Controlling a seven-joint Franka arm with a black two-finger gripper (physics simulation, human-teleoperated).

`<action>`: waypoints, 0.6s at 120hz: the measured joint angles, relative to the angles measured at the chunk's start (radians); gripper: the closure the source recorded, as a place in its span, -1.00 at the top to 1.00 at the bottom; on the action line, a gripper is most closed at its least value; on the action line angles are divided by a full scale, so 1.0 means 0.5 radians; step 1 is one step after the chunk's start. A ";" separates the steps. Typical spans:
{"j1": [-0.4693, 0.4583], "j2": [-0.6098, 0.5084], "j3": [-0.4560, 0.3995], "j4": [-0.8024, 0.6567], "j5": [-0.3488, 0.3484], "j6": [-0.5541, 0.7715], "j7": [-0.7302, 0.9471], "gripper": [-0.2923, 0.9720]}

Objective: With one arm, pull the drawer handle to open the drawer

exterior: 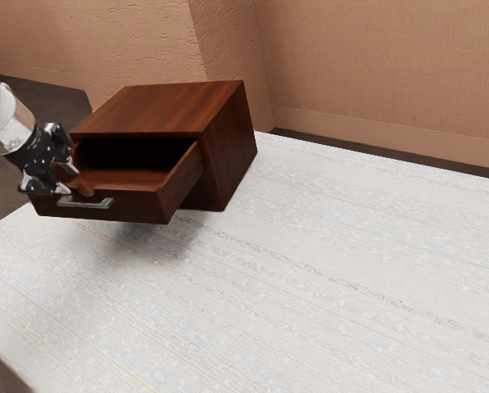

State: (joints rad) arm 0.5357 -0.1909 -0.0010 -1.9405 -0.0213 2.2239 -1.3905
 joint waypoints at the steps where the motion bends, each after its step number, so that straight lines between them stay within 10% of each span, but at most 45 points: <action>1: 0.001 -0.007 0.001 0.013 0.004 -0.007 0.000 -0.23; 22: -0.205 0.023 0.018 0.933 0.024 -0.794 0.000 0.20; 41: -0.678 -0.019 0.060 0.864 0.010 -1.320 -0.008 0.38; 72: -0.688 -0.158 0.067 0.581 -0.083 -1.580 -0.020 0.49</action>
State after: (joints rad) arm 0.1916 -0.2699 0.0325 -1.6498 -0.0627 1.4339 -1.4004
